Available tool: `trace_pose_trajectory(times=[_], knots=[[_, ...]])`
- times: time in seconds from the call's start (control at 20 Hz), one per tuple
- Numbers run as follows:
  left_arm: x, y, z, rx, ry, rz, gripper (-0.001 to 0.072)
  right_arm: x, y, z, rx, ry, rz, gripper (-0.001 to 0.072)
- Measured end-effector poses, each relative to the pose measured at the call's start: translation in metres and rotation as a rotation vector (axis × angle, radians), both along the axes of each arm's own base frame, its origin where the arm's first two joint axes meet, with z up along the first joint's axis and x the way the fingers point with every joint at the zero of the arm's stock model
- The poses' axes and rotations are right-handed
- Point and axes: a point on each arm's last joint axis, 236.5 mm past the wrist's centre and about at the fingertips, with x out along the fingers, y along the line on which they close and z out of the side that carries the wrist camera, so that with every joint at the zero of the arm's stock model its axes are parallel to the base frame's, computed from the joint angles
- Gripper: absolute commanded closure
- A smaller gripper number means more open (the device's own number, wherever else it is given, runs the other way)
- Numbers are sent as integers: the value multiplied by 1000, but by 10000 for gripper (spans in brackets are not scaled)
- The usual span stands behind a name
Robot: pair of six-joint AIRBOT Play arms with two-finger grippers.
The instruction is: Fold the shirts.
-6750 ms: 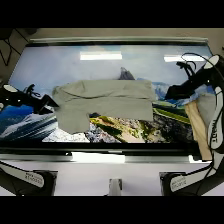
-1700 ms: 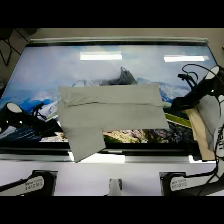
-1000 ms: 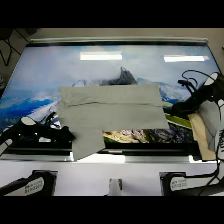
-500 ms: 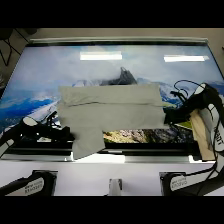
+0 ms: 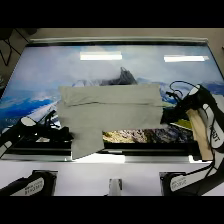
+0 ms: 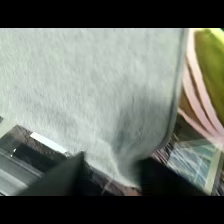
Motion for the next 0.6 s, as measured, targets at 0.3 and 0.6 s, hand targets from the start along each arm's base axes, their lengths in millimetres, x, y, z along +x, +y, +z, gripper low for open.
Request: trace_pose_trajectory(times=[0.3,0.6], knots=[[42,17,36,22,-135,-18,667,27,6,25,-27,-131,78,681],[148,55,120,133,-411,27,667,131,0,103,-134,-548,51,681]])
